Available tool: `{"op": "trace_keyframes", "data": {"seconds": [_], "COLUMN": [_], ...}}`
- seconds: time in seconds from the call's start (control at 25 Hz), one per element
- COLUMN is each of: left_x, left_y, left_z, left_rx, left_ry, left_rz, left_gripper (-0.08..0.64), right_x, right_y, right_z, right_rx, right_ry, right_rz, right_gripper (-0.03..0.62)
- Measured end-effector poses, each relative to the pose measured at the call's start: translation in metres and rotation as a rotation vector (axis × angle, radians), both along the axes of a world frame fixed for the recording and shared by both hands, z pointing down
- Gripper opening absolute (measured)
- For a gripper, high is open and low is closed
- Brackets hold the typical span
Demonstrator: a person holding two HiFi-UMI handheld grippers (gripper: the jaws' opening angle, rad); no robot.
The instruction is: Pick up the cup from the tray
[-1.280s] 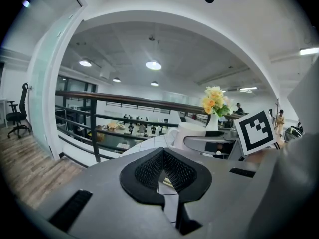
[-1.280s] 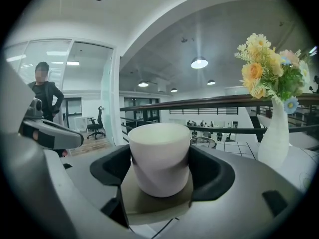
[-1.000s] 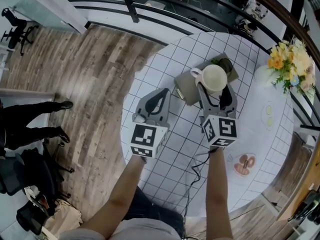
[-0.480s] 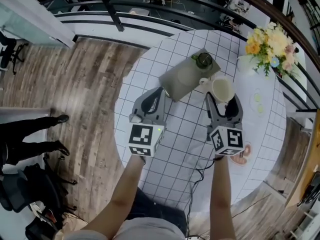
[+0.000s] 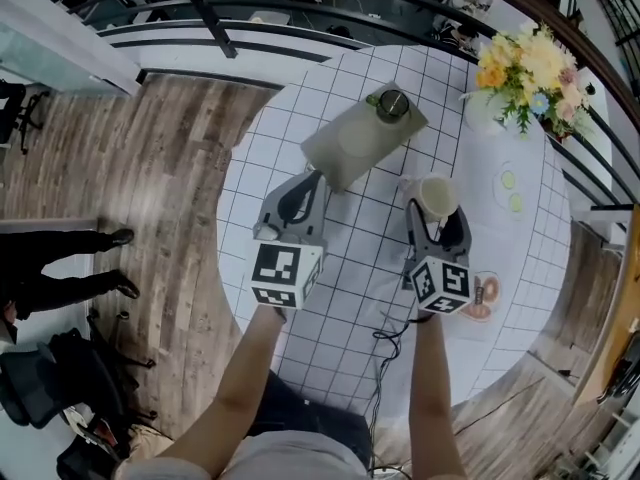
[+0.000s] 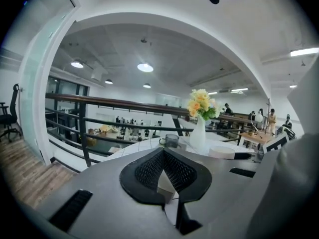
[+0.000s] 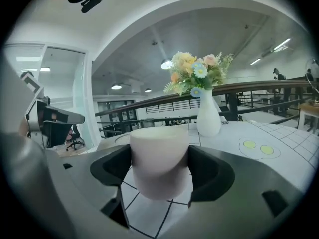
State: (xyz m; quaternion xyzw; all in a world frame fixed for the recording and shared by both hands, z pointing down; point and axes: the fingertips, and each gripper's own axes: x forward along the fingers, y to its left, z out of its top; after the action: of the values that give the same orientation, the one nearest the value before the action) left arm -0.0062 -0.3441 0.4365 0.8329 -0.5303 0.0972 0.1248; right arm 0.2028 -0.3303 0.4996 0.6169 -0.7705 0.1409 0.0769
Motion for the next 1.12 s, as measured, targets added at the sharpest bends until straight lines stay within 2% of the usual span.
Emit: {"op": "trace_keyframes", "data": {"seconds": [0.24,0.8,1.12], "left_x": [0.002,0.006,0.009], "left_y": [-0.002,-0.002,0.006], "left_z": [0.005,0.012,0.017], "left_rx": [-0.01,-0.025,-0.029], "left_ry": [-0.01,-0.021,-0.036], "left_rz": [0.002,0.014,0.026], "left_gripper": [0.007,0.007,0.006], "right_x": [-0.007,-0.014,-0.017], "right_y": [0.0,0.009,0.014], "right_z": [0.026,0.034,0.041], "right_rx": [-0.038,0.021,-0.005], "right_ry": [-0.007,0.054,0.074], "right_rz": [-0.027,-0.029,-0.023], "right_gripper": [0.327,0.328,0.327]}}
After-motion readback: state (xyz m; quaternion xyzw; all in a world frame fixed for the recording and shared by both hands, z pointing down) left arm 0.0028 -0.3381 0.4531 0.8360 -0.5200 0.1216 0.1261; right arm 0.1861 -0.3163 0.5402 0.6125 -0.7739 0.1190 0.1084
